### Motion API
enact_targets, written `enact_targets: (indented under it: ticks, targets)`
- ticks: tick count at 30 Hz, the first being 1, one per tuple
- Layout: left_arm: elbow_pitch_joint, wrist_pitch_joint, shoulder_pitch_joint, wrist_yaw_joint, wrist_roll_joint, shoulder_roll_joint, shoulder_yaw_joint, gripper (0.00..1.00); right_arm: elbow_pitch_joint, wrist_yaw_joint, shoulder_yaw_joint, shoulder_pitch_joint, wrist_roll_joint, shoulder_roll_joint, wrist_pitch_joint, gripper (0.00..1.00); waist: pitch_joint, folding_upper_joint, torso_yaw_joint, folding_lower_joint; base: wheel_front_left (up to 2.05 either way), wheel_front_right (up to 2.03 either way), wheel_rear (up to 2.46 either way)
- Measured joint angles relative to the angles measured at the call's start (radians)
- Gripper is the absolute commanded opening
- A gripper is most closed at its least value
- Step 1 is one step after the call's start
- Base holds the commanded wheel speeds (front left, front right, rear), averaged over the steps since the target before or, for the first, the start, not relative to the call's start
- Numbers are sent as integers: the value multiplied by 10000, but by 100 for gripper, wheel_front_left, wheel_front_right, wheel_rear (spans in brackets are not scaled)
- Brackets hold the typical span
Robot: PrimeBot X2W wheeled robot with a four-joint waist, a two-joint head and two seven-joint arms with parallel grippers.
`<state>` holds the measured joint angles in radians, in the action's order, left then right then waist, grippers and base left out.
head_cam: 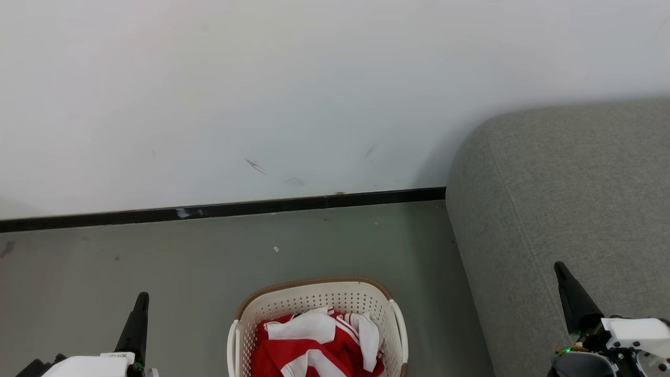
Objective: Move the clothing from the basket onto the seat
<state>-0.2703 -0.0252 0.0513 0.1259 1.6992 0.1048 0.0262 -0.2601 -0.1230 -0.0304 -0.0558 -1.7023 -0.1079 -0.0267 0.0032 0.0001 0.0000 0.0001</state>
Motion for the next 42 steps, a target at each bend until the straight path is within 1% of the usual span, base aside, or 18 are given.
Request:
enact_targets:
  ticks: [20,21,22,23,26,34,42]
  targets:
    - [-52,0,-18,0,-12,-50,-17,0,-59,2,-33,30,52,38,-6,0,0,0,0,0,0,0,0]
    - [-150,0,-79,-2,-12,-111,6,100,-146,6,-13,117,52,92,-6,100,0,0,0,0,0,0,0]
    - [-261,0,-165,-2,-12,-190,35,0,-263,10,12,230,50,165,-6,0,1,0,-1,0,0,0,0]
    - [-378,0,-267,-2,-12,-274,63,100,-374,10,46,366,50,236,-6,100,1,0,-1,0,0,0,0]
    - [-564,4,-514,-2,-13,-449,150,100,-550,12,102,700,50,395,2,100,3,0,-2,0,0,0,0]
    - [-403,192,-524,-2,-127,-439,247,100,-345,12,105,713,102,395,109,100,22,0,-4,0,0,0,0]
    - [-249,416,-523,-2,-487,-443,430,100,-50,12,161,713,458,399,360,100,28,0,6,4,0,0,0]
